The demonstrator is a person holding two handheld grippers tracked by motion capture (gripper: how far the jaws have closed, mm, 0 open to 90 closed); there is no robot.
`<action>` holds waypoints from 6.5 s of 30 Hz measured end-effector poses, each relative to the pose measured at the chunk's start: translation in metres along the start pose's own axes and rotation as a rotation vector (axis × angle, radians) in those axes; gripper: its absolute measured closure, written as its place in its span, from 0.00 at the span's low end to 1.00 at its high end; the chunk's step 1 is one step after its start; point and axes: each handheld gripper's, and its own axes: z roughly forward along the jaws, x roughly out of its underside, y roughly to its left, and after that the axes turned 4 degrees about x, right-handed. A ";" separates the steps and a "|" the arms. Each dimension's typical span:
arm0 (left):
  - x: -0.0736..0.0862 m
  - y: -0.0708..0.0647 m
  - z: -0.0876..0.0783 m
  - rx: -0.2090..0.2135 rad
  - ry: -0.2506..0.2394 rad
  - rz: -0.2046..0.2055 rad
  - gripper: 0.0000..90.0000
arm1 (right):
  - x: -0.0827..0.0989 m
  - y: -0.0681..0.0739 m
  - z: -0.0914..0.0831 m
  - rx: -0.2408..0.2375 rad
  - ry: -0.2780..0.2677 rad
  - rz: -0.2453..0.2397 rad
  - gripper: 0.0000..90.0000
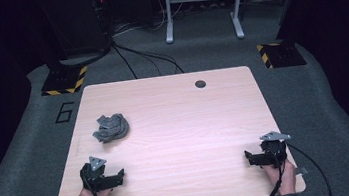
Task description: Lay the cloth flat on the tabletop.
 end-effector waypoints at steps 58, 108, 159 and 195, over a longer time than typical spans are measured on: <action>-0.095 0.039 0.001 0.026 -0.062 -0.017 0.00 | 0.001 0.002 -0.001 0.002 -0.011 0.015 0.05; -0.119 0.059 0.066 0.120 -0.068 -0.194 0.76 | 0.001 0.001 -0.001 0.002 -0.011 0.014 0.05; -0.126 -0.143 0.064 0.380 -0.009 0.320 0.34 | 0.001 0.001 -0.001 0.004 -0.008 0.010 0.06; -0.069 -0.095 0.018 0.483 -0.075 0.181 0.60 | -0.103 0.139 0.006 -0.300 -0.114 -0.263 0.21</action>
